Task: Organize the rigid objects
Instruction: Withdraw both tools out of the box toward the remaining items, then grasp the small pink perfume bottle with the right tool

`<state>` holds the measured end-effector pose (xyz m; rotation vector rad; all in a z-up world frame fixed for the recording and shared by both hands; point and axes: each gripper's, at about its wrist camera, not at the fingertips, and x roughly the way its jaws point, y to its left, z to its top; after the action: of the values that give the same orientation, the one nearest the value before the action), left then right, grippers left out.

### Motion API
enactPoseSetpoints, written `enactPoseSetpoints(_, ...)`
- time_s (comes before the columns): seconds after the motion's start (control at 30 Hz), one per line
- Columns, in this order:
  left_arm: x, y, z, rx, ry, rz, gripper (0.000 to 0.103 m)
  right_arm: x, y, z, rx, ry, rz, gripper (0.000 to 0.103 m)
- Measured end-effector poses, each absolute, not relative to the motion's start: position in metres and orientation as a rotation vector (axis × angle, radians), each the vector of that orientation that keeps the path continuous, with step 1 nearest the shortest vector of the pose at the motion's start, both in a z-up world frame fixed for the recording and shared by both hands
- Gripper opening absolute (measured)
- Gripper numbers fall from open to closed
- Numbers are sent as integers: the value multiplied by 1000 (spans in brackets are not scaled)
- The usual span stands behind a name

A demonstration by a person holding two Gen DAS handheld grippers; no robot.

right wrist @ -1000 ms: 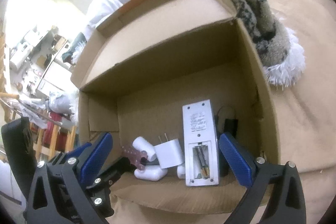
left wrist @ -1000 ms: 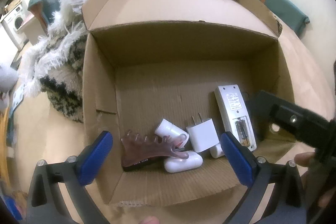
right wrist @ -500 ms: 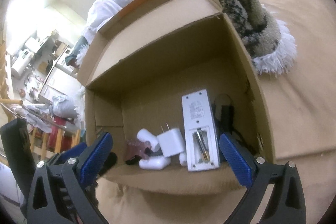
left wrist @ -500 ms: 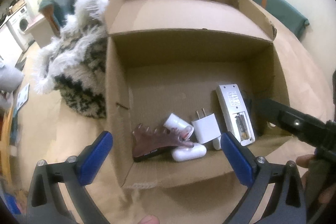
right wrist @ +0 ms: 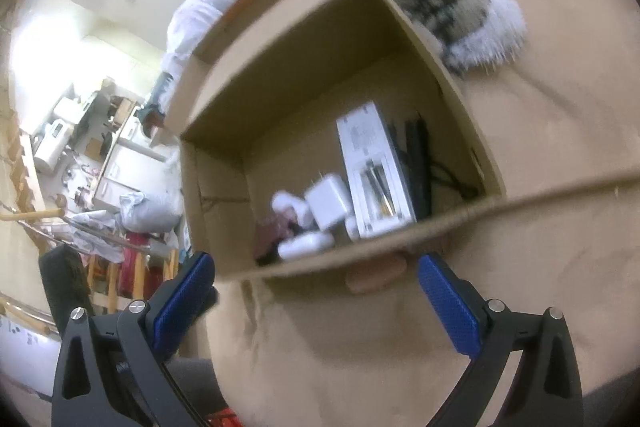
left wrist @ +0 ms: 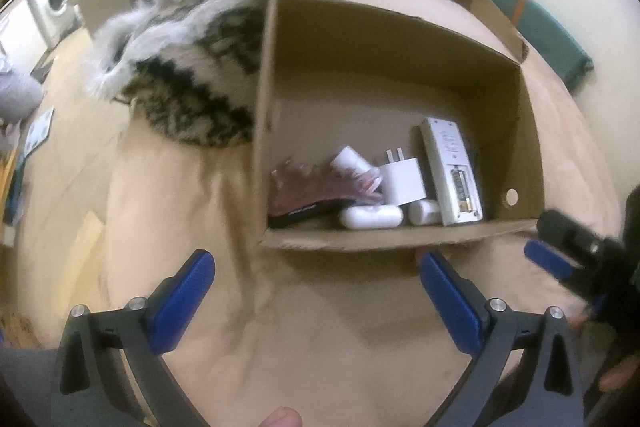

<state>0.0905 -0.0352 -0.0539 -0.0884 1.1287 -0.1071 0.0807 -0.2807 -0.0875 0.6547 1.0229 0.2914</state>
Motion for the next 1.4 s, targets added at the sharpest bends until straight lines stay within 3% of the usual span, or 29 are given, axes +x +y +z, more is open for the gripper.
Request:
enactPoseSetpoints(0.37,73,22,-73,-251,1236,82,102,79,-291,-112,678,1118,187,103)
enactPoseSetpoints(0.7,76,8,-69,-262,1250,41,102,108,-277,-147,418,1267,-18,103)
enactPoseSetpoints(0.8,78,1,-68,-252,1250,24,102,121,-267,-160,377,1278,-46,90)
enactPoseSetpoints(1.0,77,-1,-69,-242,1259,18,102,134,-241,-176,199,1238,-104,85)
enactPoseSetpoints(1.03,78,0,-70,-249,1264,19,102,133,-235,-176,159,1228,-95,82)
enactPoseSetpoints(1.1,78,0,-70,-257,1271,18,102,131,-225,-173,116,1208,-67,57)
enactPoseSetpoints(1.23,79,-5,-68,-259,1268,3,102,122,-214,-167,78,1181,-55,40)
enactPoseSetpoints(1.27,79,-6,-68,-256,1265,1,102,120,-215,-167,101,1187,-42,31)
enactPoseSetpoints(1.3,79,-6,-67,-255,1263,-1,102,118,-216,-165,134,1197,-19,15)
enactPoseSetpoints(1.4,79,-5,-67,-257,1264,3,102,110,-222,-153,172,1207,8,15)
